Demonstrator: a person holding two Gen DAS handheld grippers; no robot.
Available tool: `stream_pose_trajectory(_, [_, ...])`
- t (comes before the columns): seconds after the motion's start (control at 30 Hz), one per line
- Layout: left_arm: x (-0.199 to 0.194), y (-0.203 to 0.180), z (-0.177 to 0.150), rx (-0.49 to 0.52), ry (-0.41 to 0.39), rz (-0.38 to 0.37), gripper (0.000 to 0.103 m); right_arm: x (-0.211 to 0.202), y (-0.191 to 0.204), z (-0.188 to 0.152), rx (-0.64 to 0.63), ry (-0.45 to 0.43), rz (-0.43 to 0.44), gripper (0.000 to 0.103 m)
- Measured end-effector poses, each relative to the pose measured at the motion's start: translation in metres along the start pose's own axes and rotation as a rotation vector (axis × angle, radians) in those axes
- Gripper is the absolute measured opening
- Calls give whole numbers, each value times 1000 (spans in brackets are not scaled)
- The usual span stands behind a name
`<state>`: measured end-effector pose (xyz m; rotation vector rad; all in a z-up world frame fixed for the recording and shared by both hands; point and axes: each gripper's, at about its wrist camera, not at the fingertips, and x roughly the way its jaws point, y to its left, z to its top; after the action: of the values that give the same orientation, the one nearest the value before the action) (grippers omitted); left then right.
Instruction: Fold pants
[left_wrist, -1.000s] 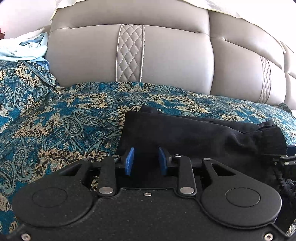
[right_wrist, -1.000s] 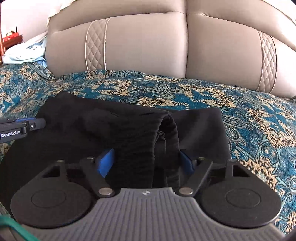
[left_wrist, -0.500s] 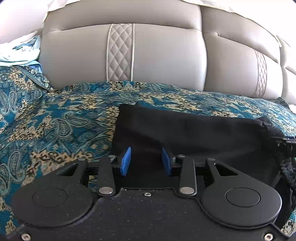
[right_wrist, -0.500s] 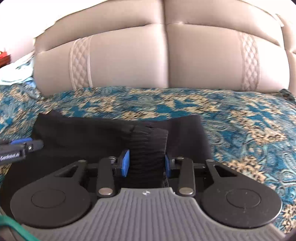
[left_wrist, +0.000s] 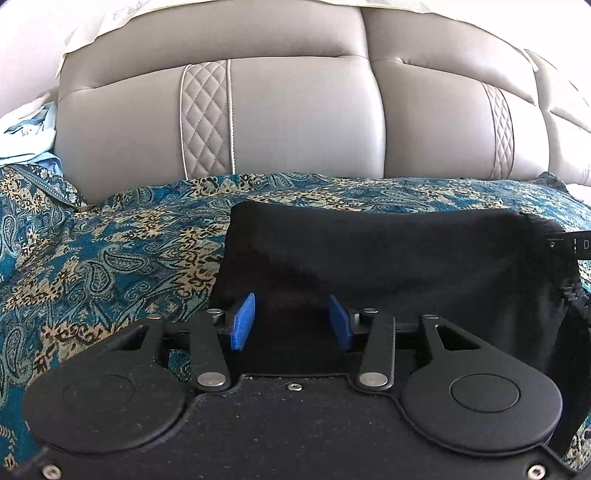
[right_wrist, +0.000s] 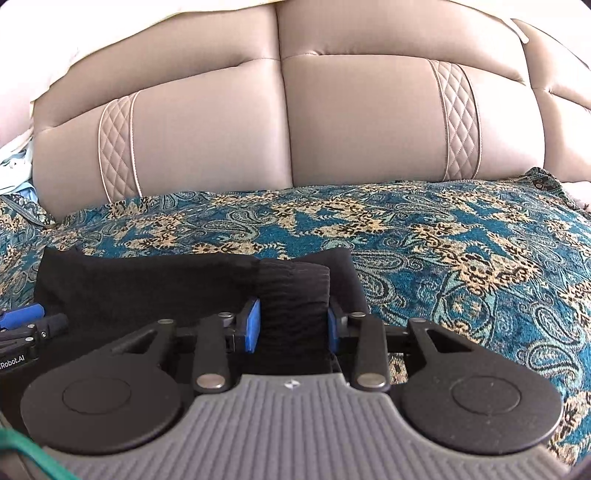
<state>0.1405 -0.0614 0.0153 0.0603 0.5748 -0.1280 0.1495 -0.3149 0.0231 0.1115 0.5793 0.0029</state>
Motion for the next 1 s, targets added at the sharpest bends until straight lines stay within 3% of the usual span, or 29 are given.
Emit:
stream_pose_trajectory(0.3, [4,0,1,6,-13,-3,48,5,-7,5,15,-13,25,40])
stream_pose_trajectory(0.57, [10,2,13,1,-37,-48,49,4,-2,5,-2,-16,-22,40])
stream_pose_trajectory(0.67, [22,3,30,-2,-41,-50,40,5,-2,5,-9,-10,-31,43])
stream_pose_trajectory(0.73, [33,4,39,6,-50,-38,26,6,-2,5,-8,-7,-35,44])
stream_pose_trajectory(0.8, [45,7,45,-5,-35,-25,25,7,-3,6,-2,-5,-35,45])
stream_pose_trajectory(1.0, [65,9,45,-14,-15,-19,24,11,-7,3,-10,4,-33,60])
